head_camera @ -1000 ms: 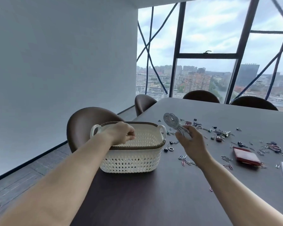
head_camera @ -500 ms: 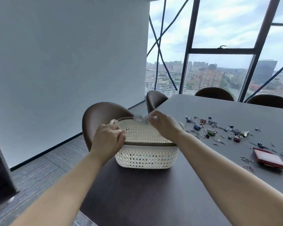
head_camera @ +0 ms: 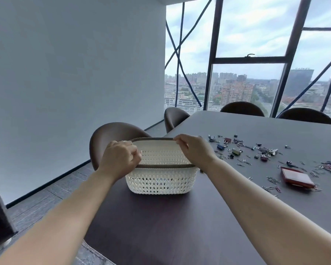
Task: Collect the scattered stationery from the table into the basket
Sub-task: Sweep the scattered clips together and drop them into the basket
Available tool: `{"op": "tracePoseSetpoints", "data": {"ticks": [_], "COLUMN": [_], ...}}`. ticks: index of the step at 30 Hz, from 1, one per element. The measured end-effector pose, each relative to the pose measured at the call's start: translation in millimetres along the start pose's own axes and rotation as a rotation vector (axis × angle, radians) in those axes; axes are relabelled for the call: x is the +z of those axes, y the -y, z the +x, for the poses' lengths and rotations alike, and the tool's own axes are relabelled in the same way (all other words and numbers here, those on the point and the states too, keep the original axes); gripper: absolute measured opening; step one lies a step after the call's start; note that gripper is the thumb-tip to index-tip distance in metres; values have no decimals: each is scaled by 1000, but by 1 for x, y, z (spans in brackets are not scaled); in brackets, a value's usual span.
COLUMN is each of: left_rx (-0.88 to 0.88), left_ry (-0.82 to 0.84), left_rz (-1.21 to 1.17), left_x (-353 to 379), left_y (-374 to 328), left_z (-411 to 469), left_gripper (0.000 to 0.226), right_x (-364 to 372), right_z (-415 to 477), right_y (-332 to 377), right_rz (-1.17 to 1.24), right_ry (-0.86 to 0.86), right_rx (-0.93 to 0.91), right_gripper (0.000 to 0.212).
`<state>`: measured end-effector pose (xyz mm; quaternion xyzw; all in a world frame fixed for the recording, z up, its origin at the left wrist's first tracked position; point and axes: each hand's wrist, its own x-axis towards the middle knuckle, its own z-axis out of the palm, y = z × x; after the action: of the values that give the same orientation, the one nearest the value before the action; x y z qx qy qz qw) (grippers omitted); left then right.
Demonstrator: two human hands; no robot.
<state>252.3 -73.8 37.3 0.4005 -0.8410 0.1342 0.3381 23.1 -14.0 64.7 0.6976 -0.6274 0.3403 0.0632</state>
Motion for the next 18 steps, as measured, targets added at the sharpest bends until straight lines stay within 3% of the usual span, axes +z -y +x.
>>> {"op": "tracePoseSetpoints", "data": {"ticks": [4, 6, 11, 13, 14, 16, 18], "left_rx": [78, 160, 419, 434, 393, 272, 129], "left_ry": [-10, -23, -72, 81, 249, 594, 804], "left_rz": [-6, -15, -93, -169, -188, -150, -123], "left_x": [-7, -2, 41, 71, 87, 117, 138], "left_y": [-40, -75, -179, -215, -229, -244, -251], "left_z": [16, 21, 19, 13, 10, 6, 10], "left_gripper": [39, 29, 29, 32, 39, 71, 93], "right_x": [-27, -44, -86, -96, -100, -102, -100], "right_z": [-28, -52, -142, -178, -195, -222, -235], "right_y": [-24, -47, -118, -145, -157, -174, -182], "right_rz": [-42, -104, -310, -349, -347, -349, -364], "right_ry": [-153, -182, -156, -87, -32, 135, 321], "right_rx": [12, 107, 430, 551, 599, 670, 734], "right_gripper": [19, 17, 18, 21, 25, 51, 87]}}
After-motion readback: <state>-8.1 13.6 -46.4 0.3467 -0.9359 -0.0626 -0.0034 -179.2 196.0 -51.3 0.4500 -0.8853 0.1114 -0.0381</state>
